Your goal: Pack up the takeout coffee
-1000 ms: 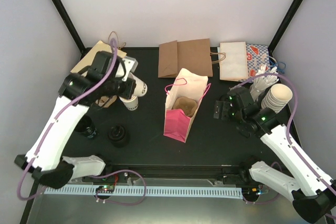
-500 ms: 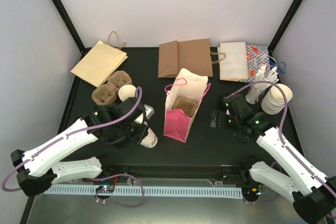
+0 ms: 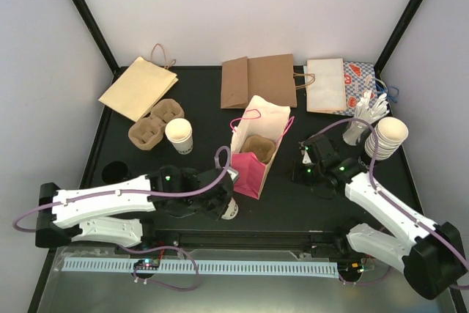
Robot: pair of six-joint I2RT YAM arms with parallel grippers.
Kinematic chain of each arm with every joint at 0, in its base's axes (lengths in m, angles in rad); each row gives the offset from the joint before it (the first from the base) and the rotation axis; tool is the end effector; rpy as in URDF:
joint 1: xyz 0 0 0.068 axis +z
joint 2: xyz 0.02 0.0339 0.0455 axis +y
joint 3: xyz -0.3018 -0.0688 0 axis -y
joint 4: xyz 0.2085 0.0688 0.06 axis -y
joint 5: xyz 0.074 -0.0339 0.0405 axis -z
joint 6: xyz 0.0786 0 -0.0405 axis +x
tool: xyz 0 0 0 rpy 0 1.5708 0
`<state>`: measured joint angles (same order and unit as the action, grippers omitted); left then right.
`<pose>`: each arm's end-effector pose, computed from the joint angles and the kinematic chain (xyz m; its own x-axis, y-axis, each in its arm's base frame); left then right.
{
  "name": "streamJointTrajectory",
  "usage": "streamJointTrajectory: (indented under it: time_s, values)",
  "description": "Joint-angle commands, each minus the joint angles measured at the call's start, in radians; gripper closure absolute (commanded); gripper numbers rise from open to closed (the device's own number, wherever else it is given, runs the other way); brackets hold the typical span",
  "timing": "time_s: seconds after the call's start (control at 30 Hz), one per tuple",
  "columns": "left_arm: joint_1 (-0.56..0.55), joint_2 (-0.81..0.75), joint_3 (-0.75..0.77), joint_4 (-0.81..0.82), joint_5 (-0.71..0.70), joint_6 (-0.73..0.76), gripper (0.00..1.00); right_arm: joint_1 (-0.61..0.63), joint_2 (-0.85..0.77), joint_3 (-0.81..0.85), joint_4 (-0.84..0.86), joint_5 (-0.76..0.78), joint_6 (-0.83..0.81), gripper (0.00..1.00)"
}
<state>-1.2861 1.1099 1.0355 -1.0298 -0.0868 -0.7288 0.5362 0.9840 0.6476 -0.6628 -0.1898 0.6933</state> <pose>0.0534 -0.1580 0.2921 -0.8166 0.4281 -0.3871 0.5380 0.8075 -0.2418 0.1225 0.0900 0.2255 -0.9328 0.1757 -0.3147 0.0087 0.8838 0.4678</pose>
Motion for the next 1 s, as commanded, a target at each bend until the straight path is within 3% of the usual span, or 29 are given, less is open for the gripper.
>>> streamJointTrajectory:
  time_s: [0.0,0.13,0.4,0.67,0.97]
  values:
    - [-0.026,0.043,-0.034,0.105,-0.048,-0.053,0.99,-0.007,0.043,-0.037,0.179,-0.113,0.083,0.91]
    - [-0.029,0.065,-0.063,0.162,-0.037,-0.059,0.99,-0.007,0.083,-0.053,0.229,-0.111,0.094,0.99]
    - [-0.027,0.116,-0.097,0.266,-0.056,-0.055,0.98,-0.007,0.187,-0.121,0.396,-0.171,0.117,0.99]
    - [-0.007,0.218,-0.035,0.226,-0.141,-0.019,0.99,-0.007,0.349,-0.076,0.508,-0.216,0.119,0.99]
    - [0.109,0.213,-0.031,0.252,-0.169,0.077,0.98,-0.007,0.512,0.03,0.601,-0.22,0.137,0.99]
